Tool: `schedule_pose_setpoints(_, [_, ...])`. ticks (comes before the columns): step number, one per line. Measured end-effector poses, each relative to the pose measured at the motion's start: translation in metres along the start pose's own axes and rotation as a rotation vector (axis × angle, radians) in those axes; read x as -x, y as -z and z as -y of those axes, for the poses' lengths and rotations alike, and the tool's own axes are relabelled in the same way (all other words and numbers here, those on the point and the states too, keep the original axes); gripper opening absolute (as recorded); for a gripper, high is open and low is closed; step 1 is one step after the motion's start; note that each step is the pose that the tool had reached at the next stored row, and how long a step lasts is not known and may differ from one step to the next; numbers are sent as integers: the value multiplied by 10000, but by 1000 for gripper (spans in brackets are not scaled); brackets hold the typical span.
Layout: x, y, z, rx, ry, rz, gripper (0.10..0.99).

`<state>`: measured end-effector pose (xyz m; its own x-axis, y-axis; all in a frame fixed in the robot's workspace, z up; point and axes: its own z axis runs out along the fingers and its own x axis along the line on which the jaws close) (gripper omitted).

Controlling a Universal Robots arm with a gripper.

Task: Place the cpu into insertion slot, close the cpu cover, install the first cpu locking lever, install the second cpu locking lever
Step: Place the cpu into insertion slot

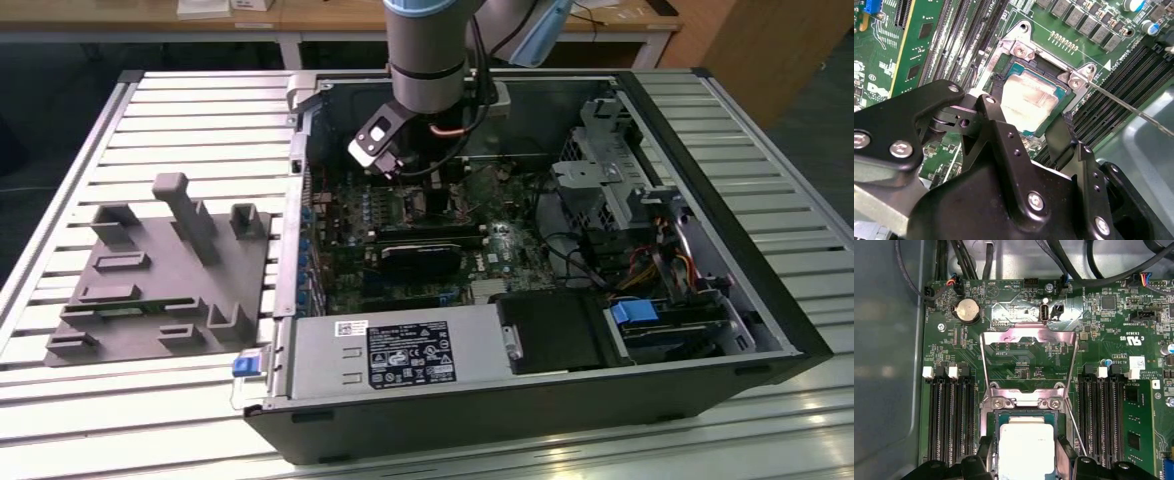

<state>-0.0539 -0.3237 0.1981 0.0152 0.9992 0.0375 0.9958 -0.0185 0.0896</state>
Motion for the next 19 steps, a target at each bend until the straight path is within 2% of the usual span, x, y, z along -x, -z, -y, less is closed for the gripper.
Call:
schedule_pose_setpoints(7, [-3,63,-6,1,-4,0,612])
schedule_pose_setpoints(13, [-3,63,-6,1,-4,-1,612])
schedule_pose_setpoints(14, [-3,64,-6,1,-4,0,592])
schedule_pose_setpoints(15, [-3,63,-6,1,-4,-1,529])
schedule_pose_setpoints(16, [-3,64,-6,1,-4,-1,529])
schedule_pose_setpoints(18, [-3,64,-6,0,-4,0,408])
schedule_pose_setpoints(19, [-3,64,-6,0,-4,0,408])
